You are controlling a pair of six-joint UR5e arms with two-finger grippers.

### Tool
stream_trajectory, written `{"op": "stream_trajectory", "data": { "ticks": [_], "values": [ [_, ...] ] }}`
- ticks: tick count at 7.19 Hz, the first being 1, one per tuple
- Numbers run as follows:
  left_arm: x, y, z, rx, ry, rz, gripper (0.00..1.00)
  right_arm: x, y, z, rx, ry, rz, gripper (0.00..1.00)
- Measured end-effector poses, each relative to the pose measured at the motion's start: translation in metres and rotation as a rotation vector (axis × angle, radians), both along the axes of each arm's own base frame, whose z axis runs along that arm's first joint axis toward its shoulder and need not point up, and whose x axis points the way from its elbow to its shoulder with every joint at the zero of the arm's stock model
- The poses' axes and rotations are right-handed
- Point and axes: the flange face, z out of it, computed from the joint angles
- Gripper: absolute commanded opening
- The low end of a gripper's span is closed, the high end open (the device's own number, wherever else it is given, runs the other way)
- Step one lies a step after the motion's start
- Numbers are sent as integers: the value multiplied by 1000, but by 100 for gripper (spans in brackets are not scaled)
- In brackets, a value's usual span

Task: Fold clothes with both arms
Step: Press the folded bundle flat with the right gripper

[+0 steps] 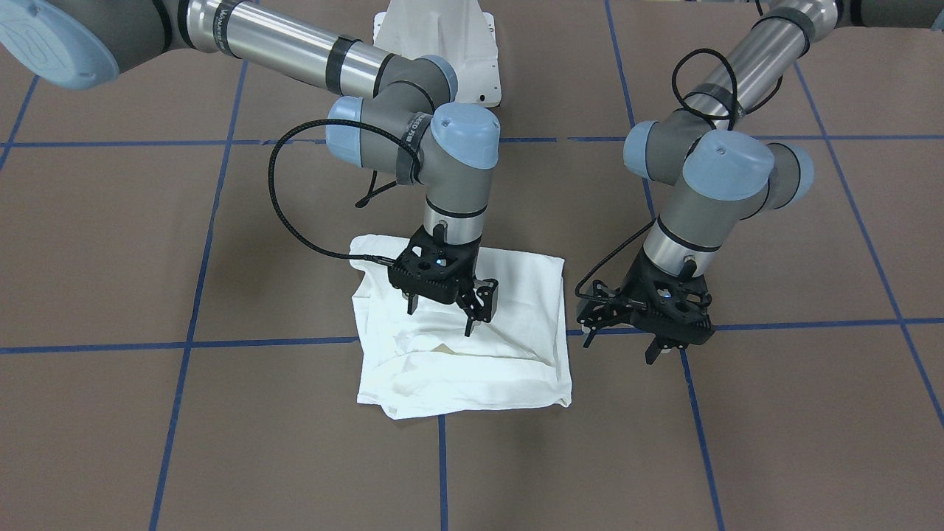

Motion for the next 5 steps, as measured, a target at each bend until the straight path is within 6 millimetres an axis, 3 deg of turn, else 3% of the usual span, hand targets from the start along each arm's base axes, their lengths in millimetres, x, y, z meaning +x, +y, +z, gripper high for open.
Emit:
{"op": "stream_trajectory", "data": {
  "ticks": [2, 3, 5],
  "values": [
    [0, 0, 0, -1, 0, -1, 100, -20, 22, 11, 40, 49, -89, 100],
    [0, 0, 0, -2, 0, -1, 100, -24, 22, 24, 60, 89, -111, 100],
    [0, 0, 0, -2, 2, -2, 100, -16, -5, 51, 91, 180, -114, 100]
  ]
}}
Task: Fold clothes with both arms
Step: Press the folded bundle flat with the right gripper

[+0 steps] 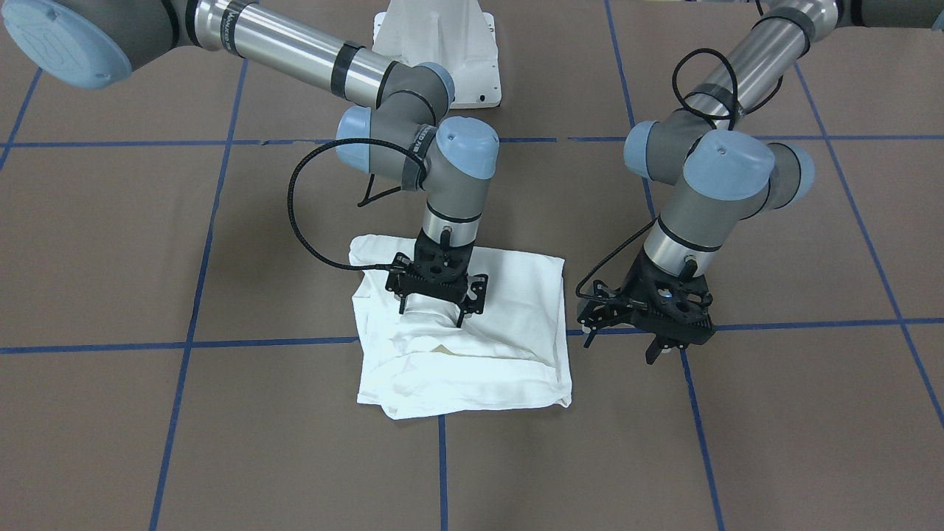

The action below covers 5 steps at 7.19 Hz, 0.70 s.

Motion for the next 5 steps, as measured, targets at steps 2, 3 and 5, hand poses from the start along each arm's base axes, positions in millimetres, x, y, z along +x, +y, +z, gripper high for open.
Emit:
{"op": "stream_trajectory", "data": {
  "ticks": [2, 3, 5],
  "values": [
    [0, 0, 0, 0, 1, -1, 100, 29, -53, 35, 30, 101, 14, 100],
    [-1, 0, -1, 0, 3, -2, 100, 41, -78, 53, 51, 122, 24, 100],
    [-5, 4, -2, 4, 8, -3, 100, 55, -106, 45, 87, 86, 32, 100]
  ]
}}
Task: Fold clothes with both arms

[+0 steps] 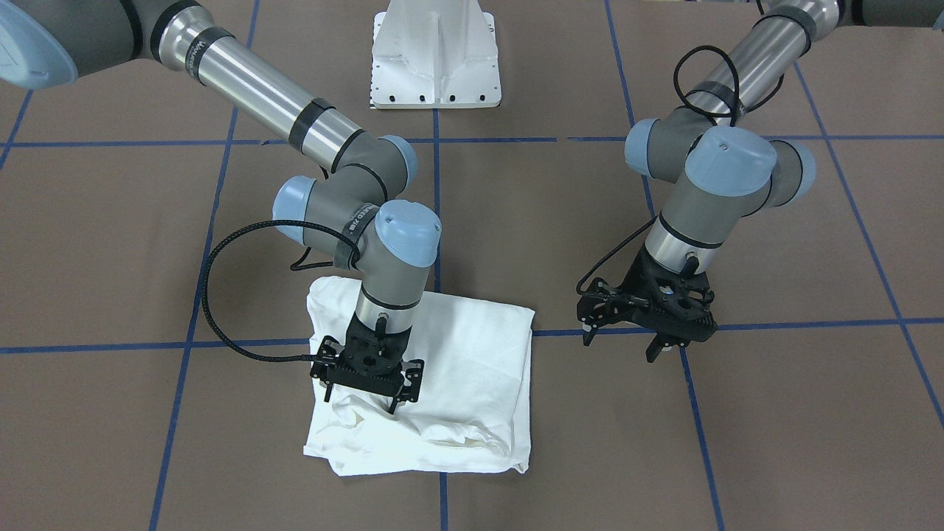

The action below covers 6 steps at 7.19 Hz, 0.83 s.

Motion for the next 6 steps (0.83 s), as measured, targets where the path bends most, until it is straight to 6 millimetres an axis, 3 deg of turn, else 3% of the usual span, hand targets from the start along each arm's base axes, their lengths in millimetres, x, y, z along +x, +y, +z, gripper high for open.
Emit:
{"op": "stream_trajectory", "data": {
  "ticks": [2, 4, 5, 6],
  "values": [
    [-9, 10, -4, 12, 13, 1, 100, 16, -11, -30, -26, -89, -51, 100],
    [-24, 29, -13, 24, 32, 14, 100, 46, -16, -48, -78, -168, -157, 100],
    [-35, 45, -16, 12, 35, 38, 100, 73, -14, -52, -104, -177, -221, 100],
    [-52, 66, -21, -5, 23, 63, 100, 114, -8, -49, -119, -169, -293, 100]
  ]
}}
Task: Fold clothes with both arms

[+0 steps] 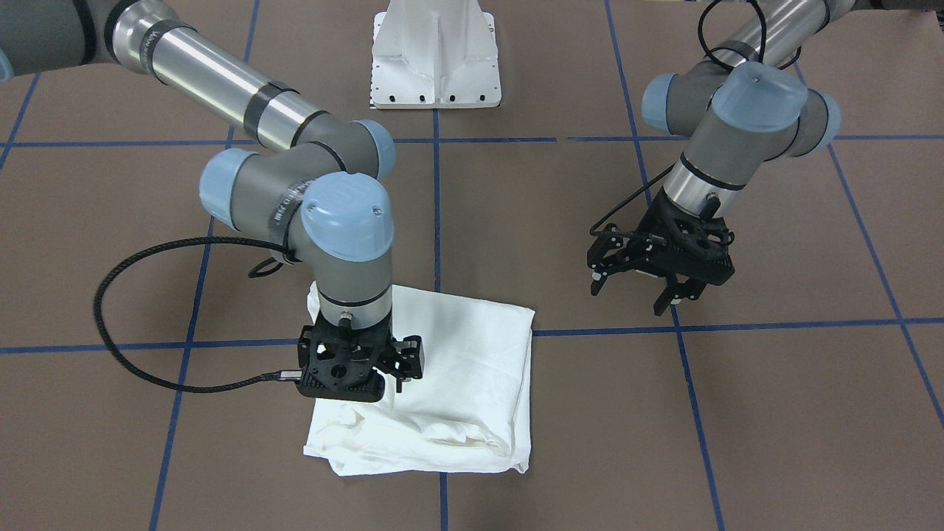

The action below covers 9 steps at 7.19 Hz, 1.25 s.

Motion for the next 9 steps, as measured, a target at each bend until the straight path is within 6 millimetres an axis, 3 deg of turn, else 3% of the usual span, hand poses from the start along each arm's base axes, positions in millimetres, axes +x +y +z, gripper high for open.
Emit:
{"op": "stream_trajectory", "data": {
  "ticks": [2, 3, 4, 7, 8, 9],
  "values": [
    [-46, 47, -13, 11, -66, 46, 100, 105, 17, 31, 6, 16, -119, 100],
    [-76, 62, -9, 39, -113, 66, 100, 165, 26, 55, 24, 36, -176, 100],
    [-116, 66, 9, 75, -171, 95, 100, 226, 37, 86, 44, 54, -238, 100],
    [-280, 68, 118, 181, -363, 194, 100, 392, 85, 214, 86, 75, -401, 100],
    [-325, 80, 154, 164, -393, 194, 100, 440, 108, 260, 90, 79, -441, 100],
    [-356, 93, 188, 110, -400, 180, 100, 478, 136, 303, 72, 76, -461, 100]
  ]
}}
